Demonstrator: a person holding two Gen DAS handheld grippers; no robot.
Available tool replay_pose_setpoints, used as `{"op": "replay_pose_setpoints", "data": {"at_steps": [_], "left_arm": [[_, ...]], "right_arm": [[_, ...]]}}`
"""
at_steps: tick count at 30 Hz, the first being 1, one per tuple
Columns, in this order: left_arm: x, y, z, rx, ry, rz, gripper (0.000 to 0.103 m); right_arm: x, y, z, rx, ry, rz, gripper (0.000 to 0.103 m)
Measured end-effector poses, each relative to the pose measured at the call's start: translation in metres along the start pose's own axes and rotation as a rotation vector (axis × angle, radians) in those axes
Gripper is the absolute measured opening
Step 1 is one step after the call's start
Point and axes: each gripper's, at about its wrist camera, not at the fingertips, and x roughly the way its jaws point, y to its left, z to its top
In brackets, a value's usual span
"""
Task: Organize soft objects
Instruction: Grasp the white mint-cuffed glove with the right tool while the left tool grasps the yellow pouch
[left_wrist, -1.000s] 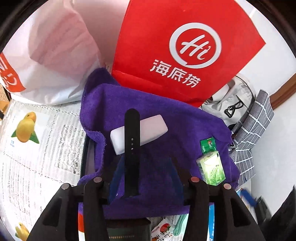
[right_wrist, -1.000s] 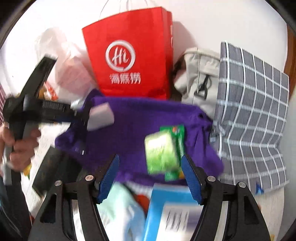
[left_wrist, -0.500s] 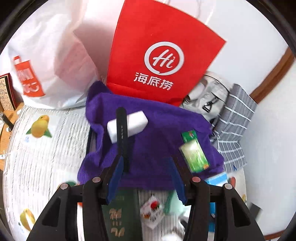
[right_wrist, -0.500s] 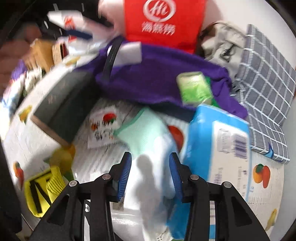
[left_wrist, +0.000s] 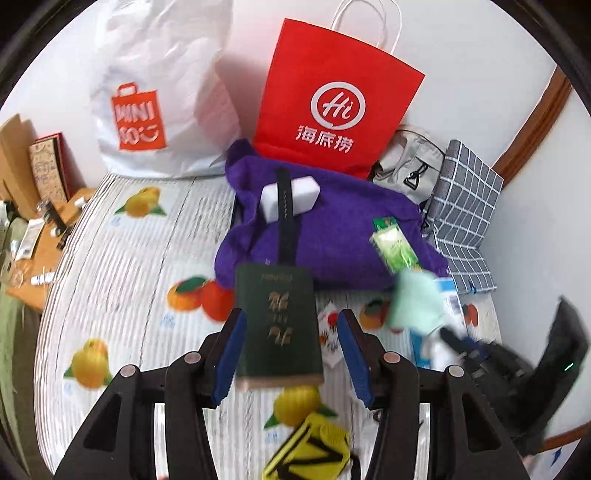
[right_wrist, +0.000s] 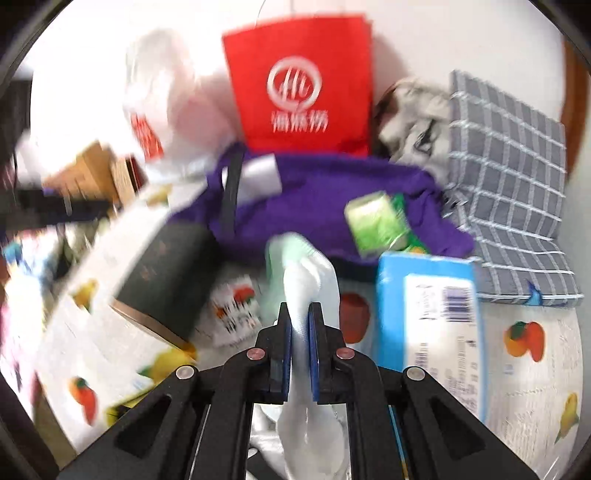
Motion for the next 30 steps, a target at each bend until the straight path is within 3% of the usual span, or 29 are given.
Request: {"op": "replay_pose_setpoints", "data": {"at_steps": [6,11,14,20,30], "left_arm": [[-0.012,0.004,-0.04,-0.017,0.021,0.016,0.049],[-0.01,0.0,-0.078,-0.008,0.063,0.016,0.049],[-0.008,-0.005,-0.1,0.003,0.09,0.007,0.051],[0.003,-0.01,-0.135,0.037,0.113,-0.019,0.066],[0.047,-0.02,-0.152,0.144,0.198,0.039,0.072]], "right_arm": [[-0.048,-0.004,-0.01,0.029,-0.047,0.009,0.008],[-0.073,-0.012,-0.045,0.042,-0.033,0.014,0.008],[-0.077,-0.022,-0.067,0.071,-0.003,0.016,0.008],[-0.089,-0.036,-0.107,0.088,0.025,-0.024,0.008],[-0.07,-0.06,-0.141,0.111,0.062,-0.097,0.009]]}}
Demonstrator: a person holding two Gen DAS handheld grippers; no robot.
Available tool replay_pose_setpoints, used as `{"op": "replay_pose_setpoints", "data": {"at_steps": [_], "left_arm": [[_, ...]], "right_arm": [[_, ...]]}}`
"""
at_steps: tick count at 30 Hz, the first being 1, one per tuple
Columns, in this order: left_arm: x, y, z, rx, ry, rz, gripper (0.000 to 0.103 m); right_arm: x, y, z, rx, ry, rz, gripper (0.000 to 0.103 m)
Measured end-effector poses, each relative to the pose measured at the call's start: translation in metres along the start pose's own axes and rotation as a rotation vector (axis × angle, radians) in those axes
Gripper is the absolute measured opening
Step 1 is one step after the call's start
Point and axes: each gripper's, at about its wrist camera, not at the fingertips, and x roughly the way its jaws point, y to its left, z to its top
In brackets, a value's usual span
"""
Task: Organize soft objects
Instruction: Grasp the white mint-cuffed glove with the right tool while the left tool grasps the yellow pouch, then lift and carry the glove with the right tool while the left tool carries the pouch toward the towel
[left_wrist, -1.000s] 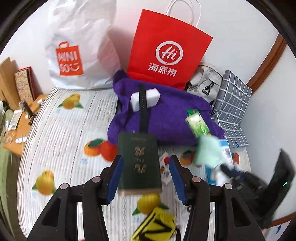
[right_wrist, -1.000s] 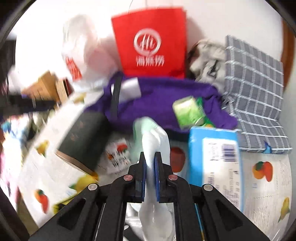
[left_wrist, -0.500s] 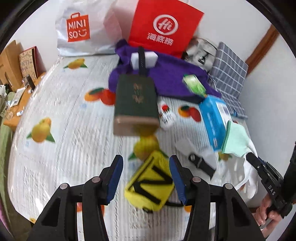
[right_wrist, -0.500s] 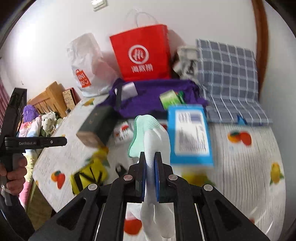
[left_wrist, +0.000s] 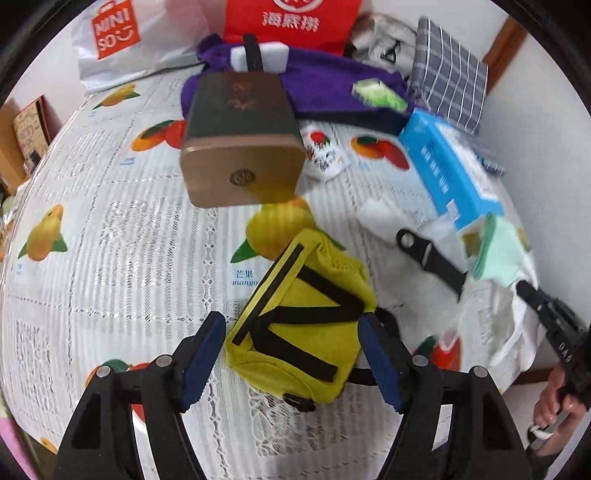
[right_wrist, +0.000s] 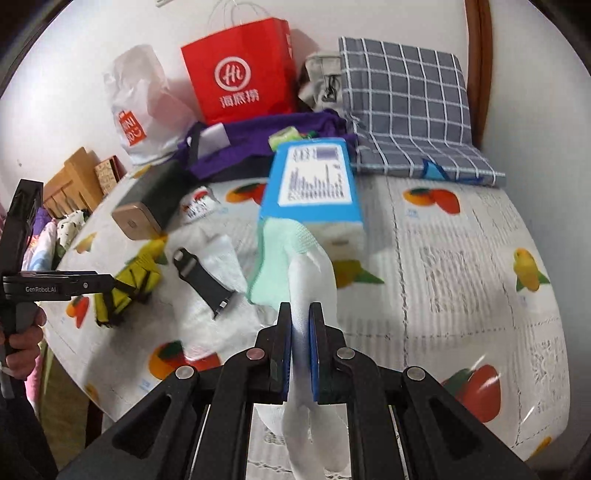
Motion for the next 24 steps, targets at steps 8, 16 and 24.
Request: {"op": "replay_pose_setpoints", "data": {"at_steps": [8,16,24], "left_arm": [[0.024,-0.023,-0.006,0.136,0.002,0.064,0.089],[0.027,-0.038,-0.005,0.184,-0.002,0.07,0.093],[0.015,-0.043,-0.011,0.182,-0.01,0.022,0.093]], "right_arm": [[0.025,-0.006,-0.006,0.008,0.045,-0.012,0.012],[0.02,-0.009,-0.015,-0.009,0.04,-0.026,0.057],[0.026,-0.009,-0.02,-0.011,0.066,-0.031,0.059]]}}
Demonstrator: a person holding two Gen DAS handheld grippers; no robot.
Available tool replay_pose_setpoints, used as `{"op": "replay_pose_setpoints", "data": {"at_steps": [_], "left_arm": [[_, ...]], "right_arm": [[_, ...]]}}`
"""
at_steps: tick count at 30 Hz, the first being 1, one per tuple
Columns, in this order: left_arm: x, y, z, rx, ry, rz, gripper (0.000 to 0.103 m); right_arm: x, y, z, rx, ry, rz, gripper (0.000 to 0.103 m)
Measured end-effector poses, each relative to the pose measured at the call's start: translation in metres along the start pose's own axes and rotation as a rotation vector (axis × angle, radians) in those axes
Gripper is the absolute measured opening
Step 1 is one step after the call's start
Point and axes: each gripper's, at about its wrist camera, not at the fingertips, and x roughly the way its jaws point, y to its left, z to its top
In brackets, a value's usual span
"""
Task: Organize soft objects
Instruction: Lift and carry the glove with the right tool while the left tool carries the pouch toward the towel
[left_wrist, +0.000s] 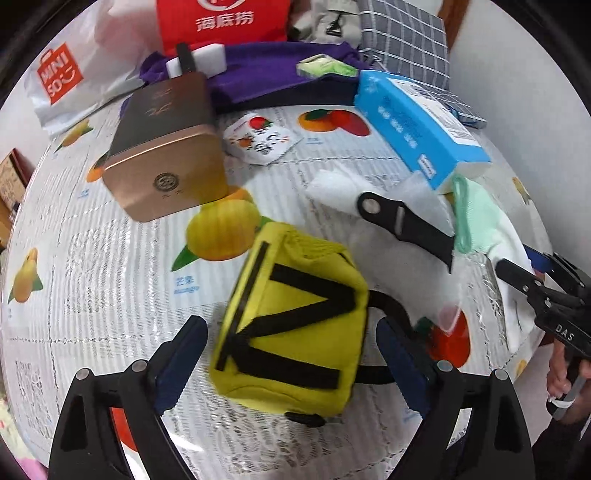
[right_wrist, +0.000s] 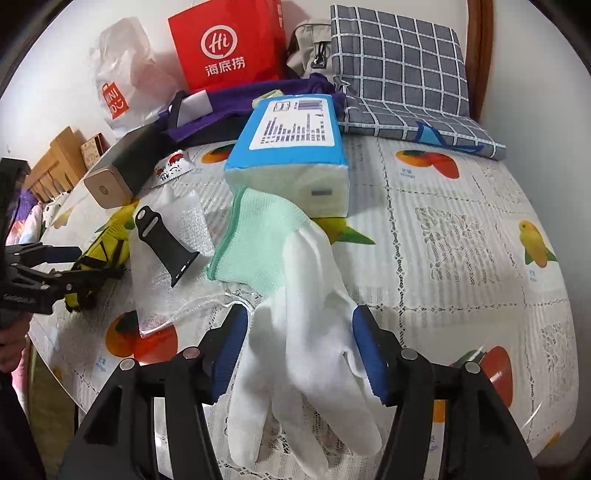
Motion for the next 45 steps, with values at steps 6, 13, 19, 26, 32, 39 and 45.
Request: {"op": "replay_pose_setpoints", "data": {"at_steps": [6,13,19,26,32,39,45], "left_arm": [[0.017,-0.015,-0.002,0.044,-0.003,0.107,0.093],[0.008,-0.002,-0.002,-0.026,-0.042,0.101,0.069],[-0.003,0.015,-0.007,-0.113,-0.051,0.06,0.06],[-0.024,0.036,-0.009,-0.219,-0.099,0.039,0.06],[-0.041,0.041,0.002,-0.243,-0.141,0.039,0.06],[-0.065,0.048,0.014,-0.264,-0.188,0.027,0.059],[-0.076,0.053,0.029,-0.276,-0.214,0.022,0.059]], "right_arm": [[0.004,0.001,-0.002,0.004,0.002,0.005,0.065],[0.014,0.007,-0.002,-0.012,-0.01,-0.076,0.045],[0.002,0.0,0.005,-0.002,-0.028,-0.05,0.014],[-0.035,-0.003,0.019,-0.005,-0.122,-0.005,0.014],[-0.055,0.001,0.038,-0.01,-0.171,0.034,0.014],[-0.064,0.009,0.059,-0.032,-0.202,0.061,0.014],[-0.064,0.014,0.079,-0.032,-0.218,0.084,0.014]]}}
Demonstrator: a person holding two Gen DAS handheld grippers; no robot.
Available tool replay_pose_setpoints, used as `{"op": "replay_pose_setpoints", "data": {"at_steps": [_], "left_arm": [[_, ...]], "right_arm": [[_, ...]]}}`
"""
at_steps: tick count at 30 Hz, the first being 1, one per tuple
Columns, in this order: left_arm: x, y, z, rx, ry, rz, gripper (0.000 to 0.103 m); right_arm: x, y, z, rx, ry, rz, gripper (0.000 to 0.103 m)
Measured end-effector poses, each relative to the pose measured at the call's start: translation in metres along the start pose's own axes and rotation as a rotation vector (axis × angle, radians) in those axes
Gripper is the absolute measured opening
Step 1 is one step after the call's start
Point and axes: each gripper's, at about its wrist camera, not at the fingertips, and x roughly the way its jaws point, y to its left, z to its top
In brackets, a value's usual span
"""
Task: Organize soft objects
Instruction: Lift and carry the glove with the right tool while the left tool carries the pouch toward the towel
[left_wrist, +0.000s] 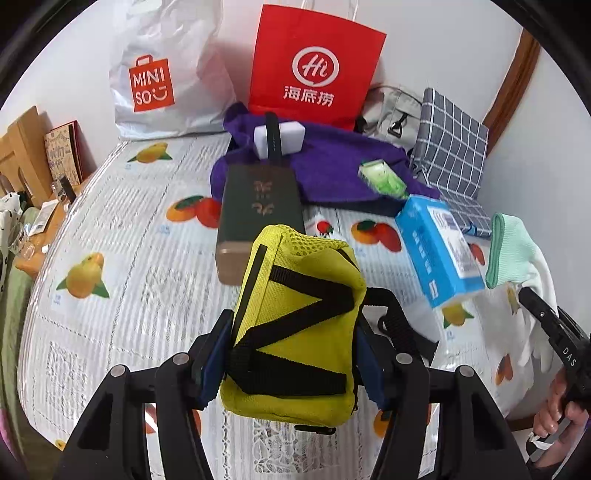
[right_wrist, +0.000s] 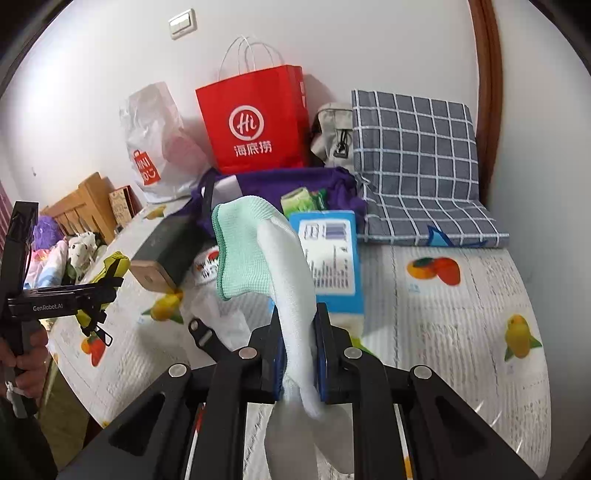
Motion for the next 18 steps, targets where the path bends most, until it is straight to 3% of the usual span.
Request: {"op": "replay_pose_setpoints", "data": {"at_steps": [11,18], "left_arm": [[-0.001,-0.005,0.041,-0.001,-0.027,-0.005,0.059],[0.01,-0.011,0.07,0.003,-0.041,0.012,0.059]], "right_arm": [[0.021,-0.006,0.046,0.05,-0.017,0.008,0.014],[0.045,-0.004,0.076,0.019,-0.015,-0.033,0.014]]}}
